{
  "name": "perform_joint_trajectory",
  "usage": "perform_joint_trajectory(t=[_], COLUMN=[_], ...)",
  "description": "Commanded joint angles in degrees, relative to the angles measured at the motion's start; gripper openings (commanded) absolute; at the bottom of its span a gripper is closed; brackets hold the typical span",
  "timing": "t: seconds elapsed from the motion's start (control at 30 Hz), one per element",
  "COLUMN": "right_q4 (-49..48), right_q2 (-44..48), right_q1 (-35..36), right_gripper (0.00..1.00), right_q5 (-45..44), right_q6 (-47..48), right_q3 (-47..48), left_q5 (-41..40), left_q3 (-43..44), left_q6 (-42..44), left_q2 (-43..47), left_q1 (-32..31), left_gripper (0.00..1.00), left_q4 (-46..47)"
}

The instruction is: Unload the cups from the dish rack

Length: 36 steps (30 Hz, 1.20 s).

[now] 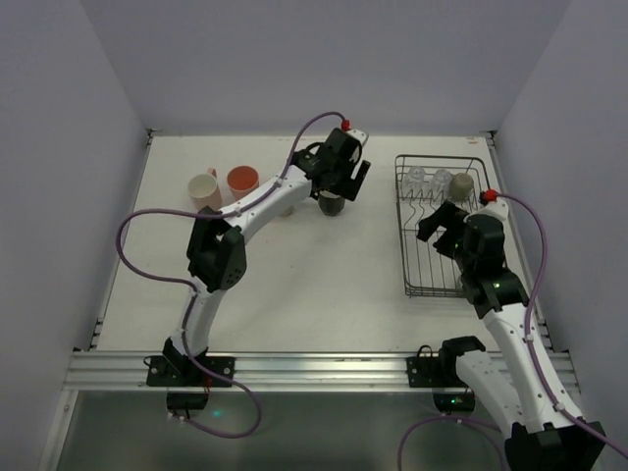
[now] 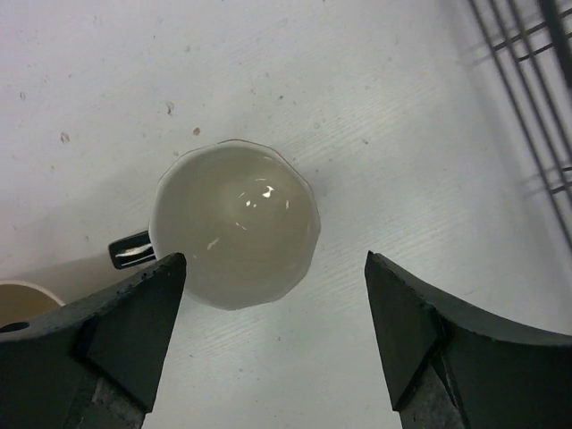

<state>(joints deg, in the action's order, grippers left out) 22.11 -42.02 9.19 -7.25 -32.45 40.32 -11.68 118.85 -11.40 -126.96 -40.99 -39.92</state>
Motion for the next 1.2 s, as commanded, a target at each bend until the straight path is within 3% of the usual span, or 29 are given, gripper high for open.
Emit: perform_joint_trajectory(t=[0.0, 0.1, 0.17, 0.23, 0.27, 0.37, 0.6, 0.8, 1.17], right_q4=[2.06, 2.67, 4.51, 6.27, 7.93, 10.4, 18.58, 22.89, 26.85], right_q2=[-1.48, -2.28, -1.75, -0.62, -0.26, 0.88, -0.87, -4.81, -15.71], right_q1=[-1.63, -4.53, -6.45, -8.3, -8.83, -10.41, -12.88, -14.99, -18.15], right_gripper=[0.89, 0.87, 0.87, 0.88, 0.89, 0.96, 0.98, 0.92, 0.91], right_q5=[-9.09, -9.54, -10.59, -13.39, -14.19, -18.67, -21.4, -23.68, -23.87], right_q6=[-0.07, -1.3, -1.57, -1.65, -1.74, -2.44, -5.69, -7.81, -5.62], right_q3=[1.79, 1.08, 0.99, 1.43, 1.61, 1.43, 3.36, 5.55, 10.22], left_q5=[3.76, 7.81, 10.78, 14.12, 17.28, 22.56, 26.36, 23.46, 12.83], left_q3=[0.51, -1.06, -7.9, -16.32, -25.5, -42.39, -63.53, -69.53, -70.77], left_q6=[-2.3, -4.5, -5.73, -8.45, -9.68, -14.78, -16.2, -11.11, -7.41], left_q2=[8.72, 14.77, 19.88, 29.89, 33.67, 47.73, 76.11, 87.48, 94.0], left_q1=[-0.05, -0.23, -0.31, -0.4, -0.49, -0.93, -1.46, -1.63, -7.43], left_gripper=[0.86, 0.94, 0.97, 0.99, 1.0, 1.0, 1.0, 1.0, 1.0], left_q4=[3.88, 6.69, 10.99, 19.65, 22.32, 31.03, 30.71, 24.28, 19.71])
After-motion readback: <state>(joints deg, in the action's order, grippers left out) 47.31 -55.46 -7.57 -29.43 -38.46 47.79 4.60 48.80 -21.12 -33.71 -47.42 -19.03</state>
